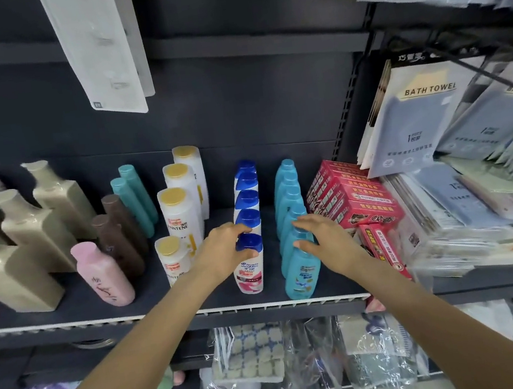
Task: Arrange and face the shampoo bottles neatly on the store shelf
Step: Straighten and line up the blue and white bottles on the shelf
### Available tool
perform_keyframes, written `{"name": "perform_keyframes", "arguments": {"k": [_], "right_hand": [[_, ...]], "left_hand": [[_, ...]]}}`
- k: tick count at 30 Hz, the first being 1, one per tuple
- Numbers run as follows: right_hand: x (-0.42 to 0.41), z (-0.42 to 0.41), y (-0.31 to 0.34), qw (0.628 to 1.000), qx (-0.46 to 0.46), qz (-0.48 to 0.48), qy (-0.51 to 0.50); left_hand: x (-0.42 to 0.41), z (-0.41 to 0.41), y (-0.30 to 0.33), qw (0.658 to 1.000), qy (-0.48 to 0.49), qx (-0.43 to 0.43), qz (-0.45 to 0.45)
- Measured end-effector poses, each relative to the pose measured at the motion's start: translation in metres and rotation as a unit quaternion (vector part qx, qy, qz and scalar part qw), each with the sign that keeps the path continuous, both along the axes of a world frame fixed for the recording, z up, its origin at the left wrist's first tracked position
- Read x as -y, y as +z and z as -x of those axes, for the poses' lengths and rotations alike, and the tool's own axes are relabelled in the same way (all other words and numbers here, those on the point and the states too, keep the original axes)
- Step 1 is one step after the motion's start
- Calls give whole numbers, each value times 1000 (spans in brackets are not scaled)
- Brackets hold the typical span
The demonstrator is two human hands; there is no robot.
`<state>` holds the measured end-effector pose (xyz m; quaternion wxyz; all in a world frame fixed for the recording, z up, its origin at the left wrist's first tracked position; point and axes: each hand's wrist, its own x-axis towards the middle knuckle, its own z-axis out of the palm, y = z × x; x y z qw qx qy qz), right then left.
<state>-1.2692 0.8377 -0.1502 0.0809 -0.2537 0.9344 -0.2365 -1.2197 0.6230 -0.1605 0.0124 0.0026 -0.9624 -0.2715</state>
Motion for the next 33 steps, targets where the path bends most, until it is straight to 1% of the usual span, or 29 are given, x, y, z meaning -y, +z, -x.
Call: {"name": "perform_keyframes", "arguments": {"k": [3, 7, 9, 11, 13, 15, 17, 21, 24, 27, 33], "right_hand": [[0, 6, 5, 1000, -14, 14, 3], [3, 21, 11, 999, -43, 10, -7], [6, 29, 13, 999, -41, 4, -10], [9, 35, 13, 999, -29, -10, -8], [10, 40, 10, 1000, -17, -21, -2], [8, 42, 7, 1000, -10, -22, 0], [5, 43, 3, 1000, -3, -11, -4], [3, 43, -2, 1000, -11, 6, -4], [3, 42, -3, 1000, -15, 10, -6], [3, 41, -2, 1000, -11, 10, -6], [9, 42, 15, 1000, 0, -22, 7]], "left_hand": [[2, 0, 5, 1000, 2, 11, -12], [5, 10, 14, 997, 39, -65, -32], [4, 21, 19, 995, 49, -82, -25], [3, 33, 20, 997, 44, -66, -6], [2, 41, 16, 999, 30, -20, 13], [2, 45, 11, 1000, 20, 20, 10], [2, 47, 7, 999, 24, 26, 5], [1, 55, 10, 999, 23, 25, 31], [3, 57, 12, 999, 18, 31, 33], [6, 54, 17, 999, 27, 5, 26], [9, 35, 46, 997, 32, -71, -5]]}}
